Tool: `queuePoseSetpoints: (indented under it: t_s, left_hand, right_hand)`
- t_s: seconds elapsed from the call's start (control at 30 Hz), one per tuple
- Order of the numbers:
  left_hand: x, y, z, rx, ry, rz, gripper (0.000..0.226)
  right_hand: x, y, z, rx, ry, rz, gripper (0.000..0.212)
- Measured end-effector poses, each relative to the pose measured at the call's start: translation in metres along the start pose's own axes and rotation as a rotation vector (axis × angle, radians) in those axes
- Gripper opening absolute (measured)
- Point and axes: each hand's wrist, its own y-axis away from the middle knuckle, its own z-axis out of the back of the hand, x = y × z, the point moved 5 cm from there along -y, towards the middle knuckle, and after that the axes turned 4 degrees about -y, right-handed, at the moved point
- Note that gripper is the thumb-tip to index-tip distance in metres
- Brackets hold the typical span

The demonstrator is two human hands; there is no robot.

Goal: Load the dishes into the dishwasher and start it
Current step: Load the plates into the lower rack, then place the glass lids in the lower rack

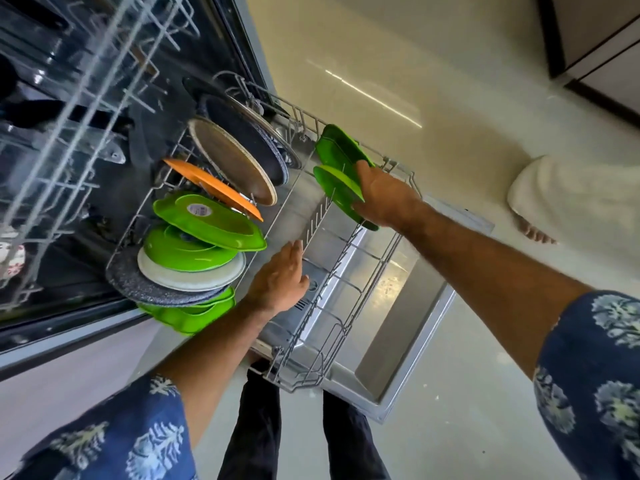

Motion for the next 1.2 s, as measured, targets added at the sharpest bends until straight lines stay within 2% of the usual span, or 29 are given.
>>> queuePoseSetpoints:
  t_s: [0.13, 0.23, 0.43, 0.57, 0.8, 0.87, 1.2]
  left_hand:
    - [-0.014, 0.047, 0.05, -0.154, -0.132, -0.029, 0.079]
    - [-0.025, 0.108, 0.091, -0.232, -0.147, 0.028, 0.084]
    - [-0.042, 0.241, 0.142, -0.264, -0.125, 0.092, 0.083]
    - [-0.024, 0.337, 0.153, -0.349, -0.038, 0.176, 0.087]
    - [0.037, 0.51, 0.132, -0.5, 0.064, 0.379, 0.083]
    - [0.065, 0.568, 0.114, -0.597, 0.088, 0.494, 0.084]
    - [0.163, 0.828, -0.012, -0.798, 0.278, 0.988, 0.074]
  right_hand:
    - [0.036, 0.051, 0.026, -0.066, 0.136, 0.153, 0.074]
    - [0.081, 0.104, 0.042, -0.083, 0.249, 0.271, 0.085]
    - [0.17, 0.208, 0.061, -0.022, 0.268, 0.399, 0.085]
    - [0.237, 0.266, 0.072, -0.034, 0.298, 0.512, 0.084]
    - [0.387, 0.345, 0.062, -0.073, 0.412, 0.809, 0.084]
    - [0.439, 0.368, 0.042, -0.073, 0.447, 0.914, 0.083]
    - [0.694, 0.541, -0.095, 0.015, 0.516, 1.488, 0.073]
